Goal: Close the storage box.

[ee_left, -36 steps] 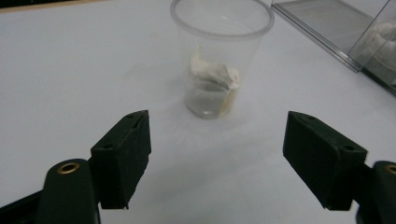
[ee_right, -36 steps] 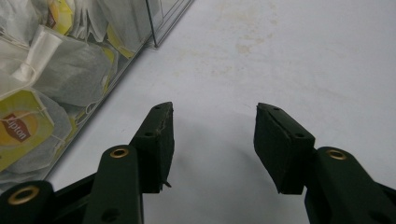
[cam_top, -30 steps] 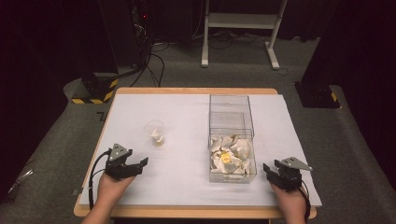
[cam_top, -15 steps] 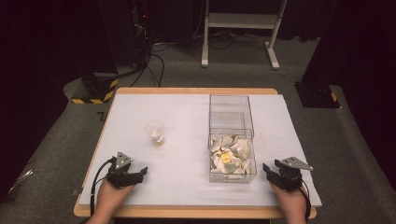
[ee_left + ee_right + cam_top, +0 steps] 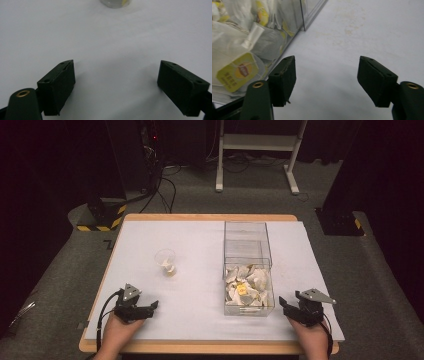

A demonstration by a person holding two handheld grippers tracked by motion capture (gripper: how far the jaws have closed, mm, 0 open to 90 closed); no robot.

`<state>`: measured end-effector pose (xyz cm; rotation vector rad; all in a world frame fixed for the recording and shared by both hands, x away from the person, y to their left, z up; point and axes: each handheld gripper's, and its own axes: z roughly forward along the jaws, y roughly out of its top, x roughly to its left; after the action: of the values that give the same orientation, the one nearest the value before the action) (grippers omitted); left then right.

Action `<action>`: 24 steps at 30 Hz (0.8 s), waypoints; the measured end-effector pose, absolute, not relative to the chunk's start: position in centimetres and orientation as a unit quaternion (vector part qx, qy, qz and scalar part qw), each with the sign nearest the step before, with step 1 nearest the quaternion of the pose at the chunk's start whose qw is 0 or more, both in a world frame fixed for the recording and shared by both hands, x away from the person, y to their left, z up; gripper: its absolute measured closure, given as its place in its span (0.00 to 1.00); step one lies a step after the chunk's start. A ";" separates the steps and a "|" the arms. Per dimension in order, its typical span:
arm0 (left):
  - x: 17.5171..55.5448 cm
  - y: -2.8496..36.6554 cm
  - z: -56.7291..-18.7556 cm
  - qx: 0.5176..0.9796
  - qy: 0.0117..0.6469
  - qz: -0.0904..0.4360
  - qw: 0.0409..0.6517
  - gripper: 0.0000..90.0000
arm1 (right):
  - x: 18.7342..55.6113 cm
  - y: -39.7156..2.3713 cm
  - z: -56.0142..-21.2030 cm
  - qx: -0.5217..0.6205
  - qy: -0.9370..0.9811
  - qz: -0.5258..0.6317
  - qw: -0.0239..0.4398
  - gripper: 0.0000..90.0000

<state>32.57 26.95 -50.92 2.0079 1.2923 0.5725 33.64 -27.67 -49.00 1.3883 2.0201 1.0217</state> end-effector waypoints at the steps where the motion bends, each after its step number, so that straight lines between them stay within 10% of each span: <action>1: 32.6 27.0 -50.9 0.771 0.495 0.220 0.335 0.16 | 33.5 -27.5 -48.9 0.503 0.741 0.372 0.244 0.32; 24: 33.3 26.6 -50.9 0.780 0.492 0.208 0.326 0.06 | 29.4 -26.9 -47.6 0.482 0.745 0.394 0.238 0.19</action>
<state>33.31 26.55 -50.90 2.0443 1.2900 0.5451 29.41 -26.86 -47.57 1.3210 2.0424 1.0809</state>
